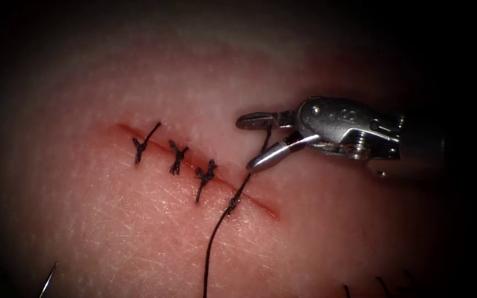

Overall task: Wound Closure
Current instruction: Wrap the suture once counter-clockwise around the right gripper

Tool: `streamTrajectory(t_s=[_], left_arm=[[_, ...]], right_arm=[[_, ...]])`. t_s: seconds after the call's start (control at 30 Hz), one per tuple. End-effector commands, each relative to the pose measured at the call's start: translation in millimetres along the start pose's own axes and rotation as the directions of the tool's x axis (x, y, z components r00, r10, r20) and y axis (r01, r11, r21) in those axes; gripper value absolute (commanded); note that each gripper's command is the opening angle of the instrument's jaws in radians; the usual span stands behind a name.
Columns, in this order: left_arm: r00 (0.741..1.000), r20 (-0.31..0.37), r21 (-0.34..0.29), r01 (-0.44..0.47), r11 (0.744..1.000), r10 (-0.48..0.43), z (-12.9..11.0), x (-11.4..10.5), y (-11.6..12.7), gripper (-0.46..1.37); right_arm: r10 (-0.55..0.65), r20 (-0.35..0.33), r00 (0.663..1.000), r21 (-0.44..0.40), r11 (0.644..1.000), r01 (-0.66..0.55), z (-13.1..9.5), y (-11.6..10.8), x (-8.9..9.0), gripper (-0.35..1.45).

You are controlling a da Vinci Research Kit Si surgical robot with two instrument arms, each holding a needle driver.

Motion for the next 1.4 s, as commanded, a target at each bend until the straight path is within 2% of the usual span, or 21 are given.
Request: streamTrajectory(t_s=[0.03,0.17,0.43,0.53,0.57,0.6,0.67,0.7,0.87,1.0,1.1,1.13,1.2,1.4], left_arm=[[1.000,-0.003,-0.005,-0.002,1.000,0.002,0.3,0.1,-0.8,-0.35],[1.000,-0.008,0.002,0.004,1.000,-0.003,1.0,0.1,-3.1,-0.35],[1.000,-0.012,0.009,-0.003,1.000,0.003,2.1,0.4,-5.9,-0.35],[1.000,-0.013,0.012,-0.003,1.000,0.003,2.5,0.9,-7.1,-0.35],[1.000,-0.013,0.012,-0.005,1.000,0.006,2.7,1.1,-7.4,-0.35],[1.000,-0.013,0.012,-0.005,1.000,0.005,2.7,1.2,-7.5,-0.35],[1.000,-0.011,0.011,-0.004,1.000,0.004,3.0,1.5,-8.2,-0.35],[1.000,-0.013,0.013,-0.002,1.000,0.002,3.2,1.6,-8.4,-0.35],[1.000,-0.019,0.012,-0.004,1.000,0.004,3.8,2.0,-9.4,-0.35],[1.000,-0.031,0.006,0.004,1.000,-0.004,5.0,2.1,-10.6,-0.35],[0.999,-0.045,0.010,0.003,1.000,-0.003,6.2,1.7,-11.7,-0.35],[0.999,-0.046,0.010,0.003,1.000,-0.003,6.3,1.7,-11.8,-0.35],[0.999,-0.051,0.015,-0.001,1.000,0.002,7.4,1.4,-12.2,-0.35],[0.998,-0.060,0.013,-0.008,1.000,0.009,9.8,0.4,-13.5,-0.35]], right_arm=[[-0.010,-0.018,1.000,-0.034,0.999,0.009,-0.7,-0.1,0.5,0.97],[-0.032,-0.081,0.996,-0.113,0.993,0.023,-3.0,-0.7,1.9,0.98],[-0.074,-0.099,0.992,-0.224,0.973,0.050,-5.6,-2.7,3.0,0.98],[-0.069,-0.090,0.994,-0.264,0.964,0.043,-5.5,-4.0,3.2,0.87],[-0.069,-0.089,0.994,-0.271,0.962,0.043,-5.5,-4.5,3.2,0.67],[-0.069,-0.088,0.994,-0.274,0.961,0.042,-5.5,-4.6,3.2,0.60],[-0.069,-0.086,0.994,-0.285,0.958,0.042,-5.3,-5.5,3.2,-0.10],[-0.071,-0.092,0.993,-0.276,0.960,0.043,-5.2,-5.7,3.2,-0.35],[-0.064,-0.052,0.997,-0.260,0.964,0.049,-4.6,-6.4,3.5,-0.35],[-0.063,-0.047,0.997,-0.299,0.953,0.047,-2.9,-6.8,3.3,-0.35],[-0.066,-0.043,0.997,-0.341,0.939,0.047,-0.6,-7.5,2.8,-0.35],[-0.066,-0.043,0.997,-0.341,0.939,0.047,-0.6,-7.5,2.8,-0.35],[-0.075,-0.053,0.996,-0.323,0.945,0.054,1.2,-8.1,2.3,-0.35],[-0.089,-0.053,0.995,-0.271,0.960,0.072,3.9,-9.3,1.4,-0.35]])
